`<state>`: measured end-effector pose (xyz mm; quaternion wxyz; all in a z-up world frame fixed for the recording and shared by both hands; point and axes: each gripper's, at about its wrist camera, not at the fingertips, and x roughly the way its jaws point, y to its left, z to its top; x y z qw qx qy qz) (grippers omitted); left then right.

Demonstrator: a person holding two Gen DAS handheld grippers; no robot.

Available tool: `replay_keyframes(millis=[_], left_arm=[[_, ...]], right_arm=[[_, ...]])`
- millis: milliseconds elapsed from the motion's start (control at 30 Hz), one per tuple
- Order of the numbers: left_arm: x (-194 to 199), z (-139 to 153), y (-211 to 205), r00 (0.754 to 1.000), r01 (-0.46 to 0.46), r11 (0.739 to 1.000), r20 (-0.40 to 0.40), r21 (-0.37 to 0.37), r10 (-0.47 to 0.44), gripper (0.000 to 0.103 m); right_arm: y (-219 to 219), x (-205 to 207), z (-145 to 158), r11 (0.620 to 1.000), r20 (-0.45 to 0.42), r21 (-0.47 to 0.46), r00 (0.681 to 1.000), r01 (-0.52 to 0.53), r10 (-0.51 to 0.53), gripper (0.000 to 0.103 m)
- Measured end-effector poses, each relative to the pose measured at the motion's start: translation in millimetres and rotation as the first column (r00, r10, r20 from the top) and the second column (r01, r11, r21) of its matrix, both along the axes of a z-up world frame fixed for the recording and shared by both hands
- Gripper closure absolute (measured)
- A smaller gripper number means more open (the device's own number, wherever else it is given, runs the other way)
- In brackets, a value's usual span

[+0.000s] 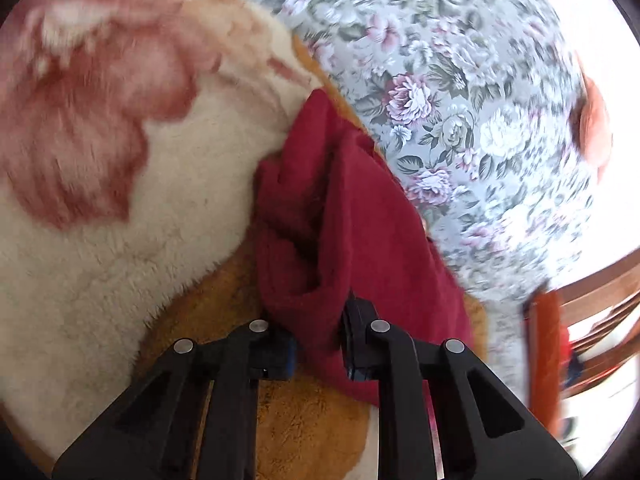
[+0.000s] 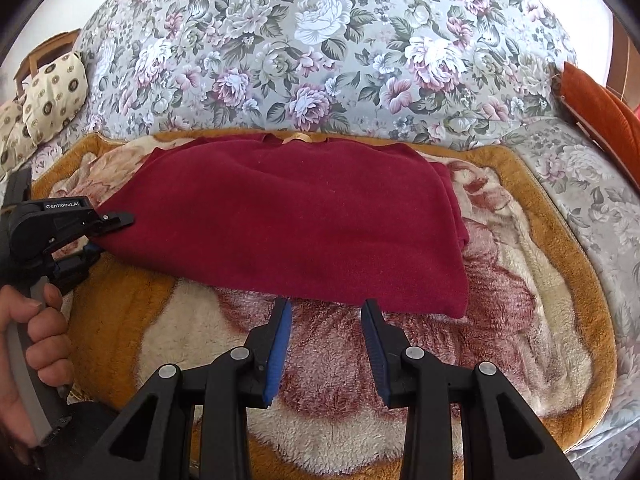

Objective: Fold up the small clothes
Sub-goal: 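Grasp the folded sweater edge with the left gripper and lift it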

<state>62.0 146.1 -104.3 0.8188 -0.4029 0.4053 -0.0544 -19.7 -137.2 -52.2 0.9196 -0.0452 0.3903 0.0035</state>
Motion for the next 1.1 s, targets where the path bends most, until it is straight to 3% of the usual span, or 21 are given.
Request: replay_keyframes(millis=[100, 233, 533, 933, 1100], left_arm=[[1, 2, -4, 1.000, -0.009, 0.996, -0.017, 0.090, 0.011, 0.088], [5, -8, 1, 0.999, -0.014, 0.997, -0.052, 0.070, 0.018, 0.083], [7, -5, -5, 0.998, 0.004, 0.992, -0.060, 0.129, 0.004, 0.083], [10, -6, -7, 0.998, 0.013, 0.990, -0.068, 0.140, -0.003, 0.083], [8, -5, -7, 0.999, 0.019, 0.992, -0.053, 0.126, -0.012, 0.092]], right_arm=[[-4, 1, -1, 1.000, -0.010, 0.024, 1.000, 0.007, -0.006, 0.069], [-9, 3, -2, 0.999, -0.023, 0.047, 1.000, 0.020, -0.019, 0.068], [-6, 3, -3, 0.999, -0.033, 0.026, 0.999, 0.021, -0.020, 0.069], [-2, 7, -3, 0.999, -0.052, -0.010, 0.998, 0.032, -0.032, 0.068], [-1, 6, 2, 0.999, -0.045, -0.021, 0.998, 0.034, -0.035, 0.068]])
